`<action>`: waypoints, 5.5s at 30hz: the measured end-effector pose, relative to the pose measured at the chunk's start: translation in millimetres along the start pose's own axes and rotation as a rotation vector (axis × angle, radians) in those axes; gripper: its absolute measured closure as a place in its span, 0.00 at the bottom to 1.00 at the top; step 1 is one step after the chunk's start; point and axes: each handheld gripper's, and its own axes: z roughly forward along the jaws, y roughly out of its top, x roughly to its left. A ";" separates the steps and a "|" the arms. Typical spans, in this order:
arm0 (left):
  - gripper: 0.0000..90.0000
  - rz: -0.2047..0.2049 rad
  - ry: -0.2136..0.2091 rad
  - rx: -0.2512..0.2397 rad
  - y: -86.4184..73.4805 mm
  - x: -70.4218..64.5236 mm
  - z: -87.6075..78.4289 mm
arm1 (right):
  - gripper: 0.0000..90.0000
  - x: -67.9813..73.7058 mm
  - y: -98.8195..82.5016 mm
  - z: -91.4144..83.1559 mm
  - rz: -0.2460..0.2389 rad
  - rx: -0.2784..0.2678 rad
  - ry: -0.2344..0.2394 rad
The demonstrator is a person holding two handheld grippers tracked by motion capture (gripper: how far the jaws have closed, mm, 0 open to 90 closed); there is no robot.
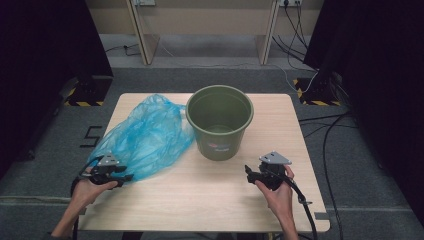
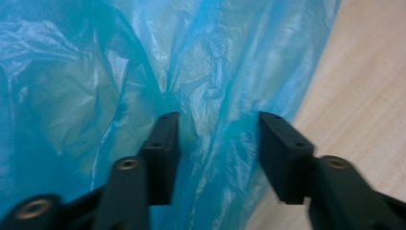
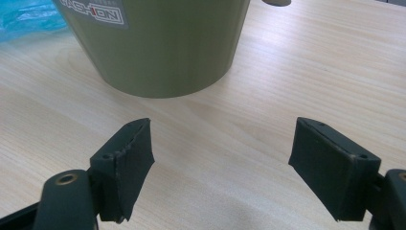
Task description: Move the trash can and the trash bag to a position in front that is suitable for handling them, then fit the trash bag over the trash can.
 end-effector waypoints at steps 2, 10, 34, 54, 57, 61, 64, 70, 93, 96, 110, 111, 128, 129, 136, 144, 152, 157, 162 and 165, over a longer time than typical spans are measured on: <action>0.68 0.021 0.000 0.006 7.4 -7.0 5.0 | 0.25 -0.1 -0.1 0.0 -0.001 -0.001 0.000; 0.53 0.009 -0.049 -0.007 37.8 -32.3 32.8 | 0.25 -4.8 -3.3 -0.4 0.016 0.000 0.005; 0.66 0.039 -0.067 0.003 12.6 -23.9 2.1 | 0.25 -8.8 -9.6 -0.4 0.040 0.012 0.000; 0.25 -0.041 0.013 -0.205 45.7 -41.7 13.3 | 0.25 -15.3 -12.9 -4.0 0.053 0.008 -0.012; 0.21 -0.044 -0.002 -0.187 33.3 -42.9 7.5 | 0.25 -18.6 -19.1 -3.3 0.072 0.018 -0.015; 0.21 -0.040 0.002 -0.154 24.3 -42.5 17.1 | 0.25 -23.6 -29.3 -1.4 0.096 0.035 -0.022; 0.25 -0.020 -0.002 -0.130 23.8 -43.6 27.2 | 0.25 -25.9 -35.6 -1.0 0.101 0.048 -0.025; 0.43 0.001 0.029 -0.126 25.4 -40.7 37.6 | 0.25 -28.4 -46.9 0.7 0.112 0.072 -0.025; 0.95 -0.066 -0.020 -0.325 79.5 -17.2 17.8 | 0.24 -31.5 -55.6 5.8 0.122 0.091 -0.024; 0.96 -0.058 0.002 -0.356 98.9 -12.1 1.3 | 0.24 -30.8 -54.9 6.6 0.121 0.095 -0.024; 0.96 -0.121 -0.010 -0.445 186.0 19.0 -36.5 | 0.25 -33.7 -53.0 5.9 0.118 0.089 -0.028; 0.96 -0.119 -0.003 -0.448 193.5 19.7 -38.5 | 0.25 -34.2 -52.3 5.7 0.114 0.086 -0.029; 0.96 0.017 -0.005 -0.565 332.7 -54.0 -32.7 | 0.25 -42.7 -47.3 -3.7 0.125 0.059 -0.044; 0.96 0.024 -0.013 -0.566 337.3 -60.8 -29.4 | 0.25 -43.3 -47.2 -4.1 0.125 0.056 -0.043; 0.96 0.089 -0.092 -0.515 343.6 -95.8 -1.6 | 0.25 -50.5 -41.5 -11.7 0.124 0.035 -0.058; 0.95 0.167 -0.149 -0.405 329.5 -127.4 38.5 | 0.26 -72.0 12.4 -34.5 0.097 -0.053 -0.070; 0.91 0.168 -0.219 -0.295 319.7 -129.7 57.1 | 0.26 -86.8 89.6 -33.2 0.074 -0.104 -0.026; 0.90 0.177 -0.220 -0.294 316.8 -130.9 58.0 | 0.27 -85.1 135.0 -28.5 0.046 -0.132 -0.008; 0.89 0.175 -0.226 -0.301 315.4 -130.8 57.7 | 0.31 -80.7 163.1 -21.2 0.019 -0.143 0.001; 0.89 0.163 -0.235 -0.313 313.0 -129.0 57.9 | 0.37 -74.7 182.5 -10.4 0.006 -0.147 0.052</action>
